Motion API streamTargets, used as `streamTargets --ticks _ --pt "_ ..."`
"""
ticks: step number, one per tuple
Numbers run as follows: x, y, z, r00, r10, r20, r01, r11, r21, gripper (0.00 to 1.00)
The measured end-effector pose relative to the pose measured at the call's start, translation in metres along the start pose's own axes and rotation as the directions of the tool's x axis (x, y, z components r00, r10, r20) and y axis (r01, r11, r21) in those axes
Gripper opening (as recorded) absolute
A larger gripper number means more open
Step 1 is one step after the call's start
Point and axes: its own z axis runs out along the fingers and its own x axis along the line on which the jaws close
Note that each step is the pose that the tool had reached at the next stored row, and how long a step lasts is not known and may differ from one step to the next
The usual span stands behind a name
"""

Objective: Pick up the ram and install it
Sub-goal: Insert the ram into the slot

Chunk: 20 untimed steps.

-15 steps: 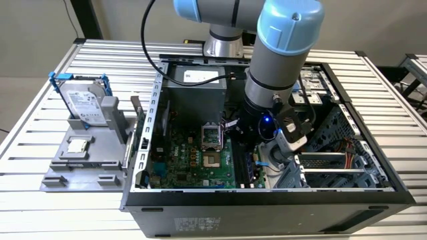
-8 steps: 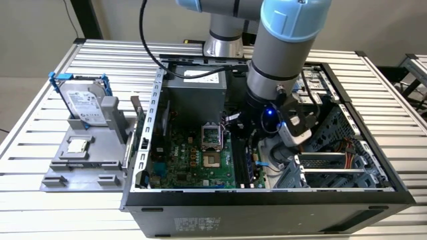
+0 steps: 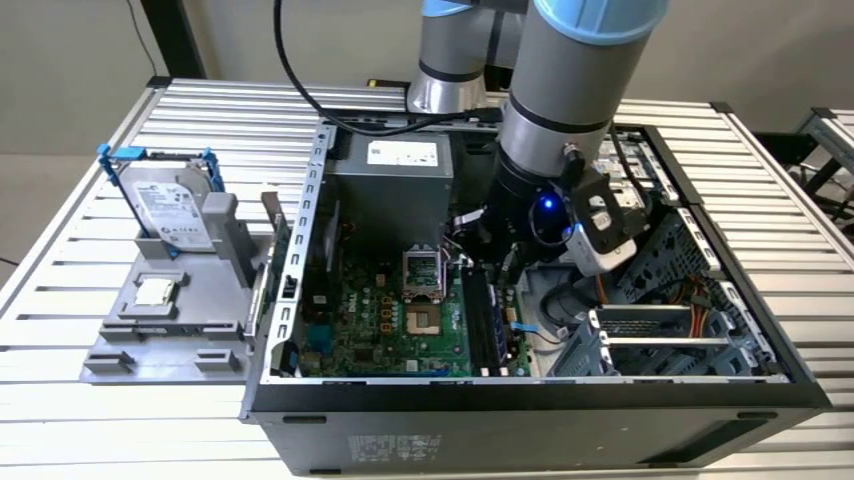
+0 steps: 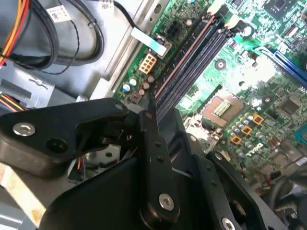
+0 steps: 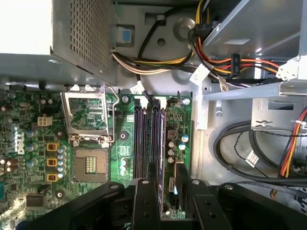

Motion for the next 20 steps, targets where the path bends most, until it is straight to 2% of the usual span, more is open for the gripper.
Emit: streamTargets --ticks 1,2,20 --pt "0.0 0.0 0.0 1.0 0.0 0.0 0.0 1.0 0.0 1.0" --pt "0.0 0.0 0.0 1.0 0.0 0.0 0.0 1.0 0.0 0.0" --pt "0.0001 0.0 0.0 1.0 -0.003 -0.0001 0.003 1.0 -0.0001 0.0"
